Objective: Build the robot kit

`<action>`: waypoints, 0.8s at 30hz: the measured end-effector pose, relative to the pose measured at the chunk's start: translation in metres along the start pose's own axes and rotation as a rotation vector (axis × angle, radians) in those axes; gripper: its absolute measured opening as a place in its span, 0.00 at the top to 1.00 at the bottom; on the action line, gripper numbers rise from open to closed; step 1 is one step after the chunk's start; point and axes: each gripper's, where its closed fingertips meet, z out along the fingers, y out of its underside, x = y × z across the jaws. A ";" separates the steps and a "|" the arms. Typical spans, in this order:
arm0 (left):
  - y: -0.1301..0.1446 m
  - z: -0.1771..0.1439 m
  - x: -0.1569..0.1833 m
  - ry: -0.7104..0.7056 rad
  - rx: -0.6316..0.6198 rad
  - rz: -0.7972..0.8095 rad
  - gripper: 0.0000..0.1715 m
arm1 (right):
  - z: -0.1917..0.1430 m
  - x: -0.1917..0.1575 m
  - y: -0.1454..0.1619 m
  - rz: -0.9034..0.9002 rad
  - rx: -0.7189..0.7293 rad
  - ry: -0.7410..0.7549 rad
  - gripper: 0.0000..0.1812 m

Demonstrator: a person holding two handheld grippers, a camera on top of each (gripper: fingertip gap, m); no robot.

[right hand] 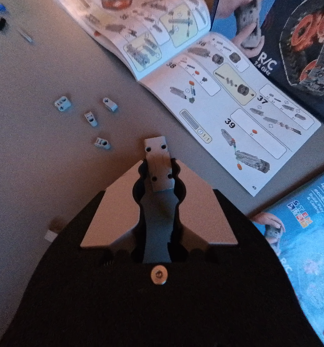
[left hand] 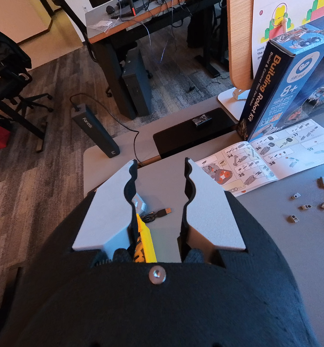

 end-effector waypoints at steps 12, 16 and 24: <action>0.001 0.003 0.004 -0.003 -0.015 0.011 0.71 | -0.065 -0.072 0.059 -0.350 -0.157 -0.333 0.85; 0.001 0.005 0.009 -0.002 -0.023 0.026 0.71 | -0.063 -0.052 0.054 -0.304 -0.182 -0.250 0.96; 0.005 0.012 0.015 0.006 -0.052 0.049 0.71 | -0.068 0.027 0.030 -0.071 -0.075 0.128 0.96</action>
